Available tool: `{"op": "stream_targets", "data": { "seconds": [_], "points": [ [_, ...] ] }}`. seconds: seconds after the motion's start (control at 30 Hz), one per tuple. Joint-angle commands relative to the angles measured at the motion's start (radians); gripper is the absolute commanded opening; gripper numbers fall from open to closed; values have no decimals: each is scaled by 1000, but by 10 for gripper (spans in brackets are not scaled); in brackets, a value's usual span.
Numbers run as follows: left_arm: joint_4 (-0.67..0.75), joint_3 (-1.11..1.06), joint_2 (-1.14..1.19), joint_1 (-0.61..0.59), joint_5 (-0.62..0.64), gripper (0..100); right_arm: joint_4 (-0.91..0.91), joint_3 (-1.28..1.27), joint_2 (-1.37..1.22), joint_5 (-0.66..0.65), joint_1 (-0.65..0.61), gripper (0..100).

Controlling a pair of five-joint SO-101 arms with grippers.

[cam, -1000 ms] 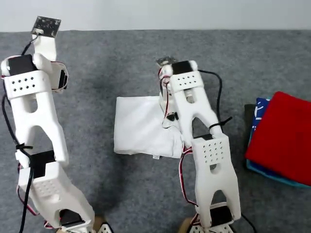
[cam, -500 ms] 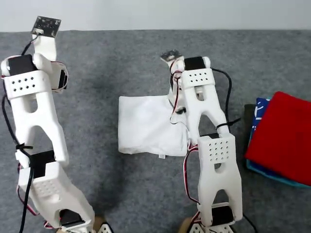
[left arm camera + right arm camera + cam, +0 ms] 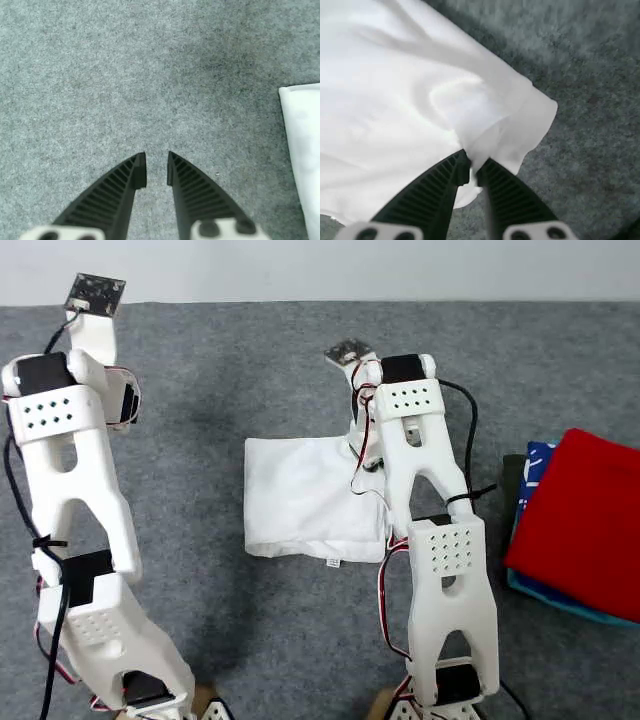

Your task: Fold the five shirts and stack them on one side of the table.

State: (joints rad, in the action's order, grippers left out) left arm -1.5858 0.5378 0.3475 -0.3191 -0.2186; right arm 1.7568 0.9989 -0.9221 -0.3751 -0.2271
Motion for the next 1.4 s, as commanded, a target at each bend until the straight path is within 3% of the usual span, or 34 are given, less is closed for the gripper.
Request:
{"op": "stream_targets", "data": {
  "seconds": [0.0,0.13,0.5,0.7,1.07,1.17,1.37],
  "points": [
    [-25,8,-68,3,-11,76,42,52,117,44,19,161],
    [-86,8,-81,-9,-11,76,42,32,197,126,12,236],
    [-169,-24,-250,-104,-9,76,38,-382,380,350,-65,251],
    [-169,-166,-387,-216,-66,76,36,-396,295,545,-110,422],
    [-167,-278,-588,-371,-163,76,-111,-391,113,555,-171,425],
    [-167,-278,-588,-388,-160,76,-108,-391,56,549,-173,343],
    [-167,-280,-588,-419,-158,76,-113,-390,36,483,-151,8]
  ]
}}
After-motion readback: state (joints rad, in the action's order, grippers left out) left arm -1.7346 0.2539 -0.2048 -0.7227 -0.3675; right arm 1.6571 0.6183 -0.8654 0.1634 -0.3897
